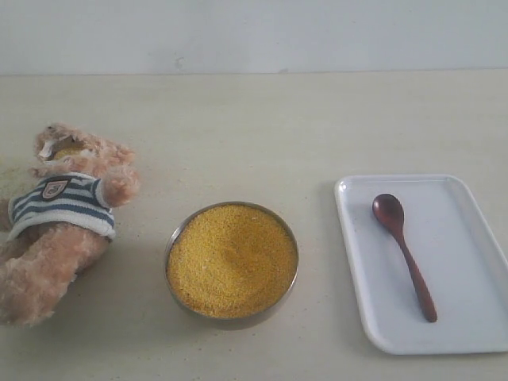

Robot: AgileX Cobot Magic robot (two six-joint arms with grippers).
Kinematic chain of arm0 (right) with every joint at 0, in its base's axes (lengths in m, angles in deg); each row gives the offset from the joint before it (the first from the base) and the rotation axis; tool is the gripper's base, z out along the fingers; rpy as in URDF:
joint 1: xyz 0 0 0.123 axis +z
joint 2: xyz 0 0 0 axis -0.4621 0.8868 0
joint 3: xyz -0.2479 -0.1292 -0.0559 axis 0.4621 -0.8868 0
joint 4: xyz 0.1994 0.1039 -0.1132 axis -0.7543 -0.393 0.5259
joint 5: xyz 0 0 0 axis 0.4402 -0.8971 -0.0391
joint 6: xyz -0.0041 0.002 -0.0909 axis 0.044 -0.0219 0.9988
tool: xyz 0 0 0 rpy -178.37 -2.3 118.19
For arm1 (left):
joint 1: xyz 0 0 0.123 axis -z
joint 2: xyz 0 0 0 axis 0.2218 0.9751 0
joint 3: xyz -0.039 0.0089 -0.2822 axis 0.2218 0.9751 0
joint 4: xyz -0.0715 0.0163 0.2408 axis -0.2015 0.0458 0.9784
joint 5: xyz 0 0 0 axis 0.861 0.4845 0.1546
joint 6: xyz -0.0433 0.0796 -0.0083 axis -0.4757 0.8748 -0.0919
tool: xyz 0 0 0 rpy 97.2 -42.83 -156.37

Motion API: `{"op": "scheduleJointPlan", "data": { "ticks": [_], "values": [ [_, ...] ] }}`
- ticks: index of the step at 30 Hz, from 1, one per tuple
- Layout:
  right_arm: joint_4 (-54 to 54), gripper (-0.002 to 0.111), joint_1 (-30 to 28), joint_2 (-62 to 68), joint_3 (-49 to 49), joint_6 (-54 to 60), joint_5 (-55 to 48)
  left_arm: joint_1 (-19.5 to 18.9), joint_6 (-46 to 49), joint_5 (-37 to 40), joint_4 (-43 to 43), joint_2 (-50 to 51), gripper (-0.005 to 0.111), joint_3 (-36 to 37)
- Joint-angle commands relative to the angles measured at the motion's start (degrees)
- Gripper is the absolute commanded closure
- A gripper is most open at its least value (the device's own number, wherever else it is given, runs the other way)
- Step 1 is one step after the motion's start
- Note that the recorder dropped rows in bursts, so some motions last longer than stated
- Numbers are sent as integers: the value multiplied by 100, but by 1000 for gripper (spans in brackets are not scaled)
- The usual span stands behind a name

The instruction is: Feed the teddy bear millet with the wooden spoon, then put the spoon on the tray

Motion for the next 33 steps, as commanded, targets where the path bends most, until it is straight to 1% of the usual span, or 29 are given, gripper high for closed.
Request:
{"op": "scheduleJointPlan", "data": {
  "ticks": [1, 9, 19, 22, 23, 25, 27, 29, 31, 33],
  "values": [
    [15, 107, -4, -113, -33, -32, -16, 11, -51, -124, -22, -445, 103, 27],
    [15, 107, -4, -113, -33, -32, -16, 11, -51, -124, -22, -838, 103, 27],
    [15, 107, -4, -113, -33, -32, -16, 11, -51, -124, -22, -859, 103, 27],
    [15, 107, -4, -113, -33, -32, -16, 11, 496, -120, 64, -884, 103, 128],
    [15, 107, -4, -113, -33, -32, -16, -4, 774, -133, -36, -906, 103, 217],
    [15, 107, -4, -113, -33, -32, -16, -151, 1248, -262, -286, -1015, 103, 471],
    [2, 107, -4, -113, -33, -32, -16, -430, 1580, -585, -557, -1205, 103, 846],
    [-15, 107, -4, -113, -33, -32, -16, -815, 1823, -955, -873, -1507, 103, 1322],
    [-23, 107, -4, -113, -33, -32, -16, -1179, 1937, -995, -1070, -1857, 103, 1726],
    [-23, 107, -4, -113, -33, -32, -16, -1450, 2034, -880, -1121, -2282, 103, 2031]
  ]
}}
